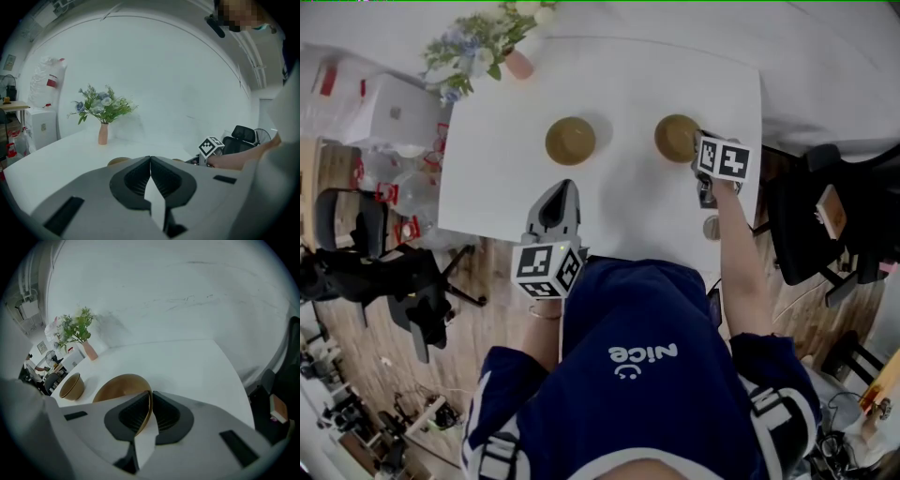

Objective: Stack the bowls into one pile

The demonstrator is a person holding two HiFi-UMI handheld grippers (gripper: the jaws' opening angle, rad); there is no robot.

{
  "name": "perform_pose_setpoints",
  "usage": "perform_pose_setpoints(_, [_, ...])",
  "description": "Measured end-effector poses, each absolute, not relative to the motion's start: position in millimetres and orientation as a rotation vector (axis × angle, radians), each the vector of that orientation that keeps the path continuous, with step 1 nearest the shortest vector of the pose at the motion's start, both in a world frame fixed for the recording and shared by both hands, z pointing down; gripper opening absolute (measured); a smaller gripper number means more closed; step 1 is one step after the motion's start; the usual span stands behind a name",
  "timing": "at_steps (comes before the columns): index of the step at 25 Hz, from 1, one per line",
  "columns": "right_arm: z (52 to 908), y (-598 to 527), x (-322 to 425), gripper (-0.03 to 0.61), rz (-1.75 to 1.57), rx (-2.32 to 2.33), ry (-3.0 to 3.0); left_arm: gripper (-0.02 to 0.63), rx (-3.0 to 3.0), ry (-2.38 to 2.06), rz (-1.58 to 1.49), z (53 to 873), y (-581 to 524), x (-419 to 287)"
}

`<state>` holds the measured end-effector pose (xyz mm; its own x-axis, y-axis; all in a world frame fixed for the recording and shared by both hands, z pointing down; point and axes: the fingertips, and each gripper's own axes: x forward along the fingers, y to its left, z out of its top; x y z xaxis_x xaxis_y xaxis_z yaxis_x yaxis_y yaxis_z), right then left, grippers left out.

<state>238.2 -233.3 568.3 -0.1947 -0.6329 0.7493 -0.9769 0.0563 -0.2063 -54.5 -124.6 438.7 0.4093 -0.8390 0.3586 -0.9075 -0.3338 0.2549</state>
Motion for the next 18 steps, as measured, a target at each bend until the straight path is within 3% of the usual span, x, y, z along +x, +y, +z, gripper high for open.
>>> perform_pose_setpoints(8, [556.1, -235.9, 233.3, 0.034, 1.049, 1.623, -1.945, 0.017, 2.268, -1.486, 0.217, 438.6, -127.2, -55.4])
perform_pose_setpoints(18, [492.9, -224.1, 198.2, 0.034, 0.862, 1.571, -2.099, 0.017, 2.252, -1.514, 0.206, 441.7, -128.6, -71.2])
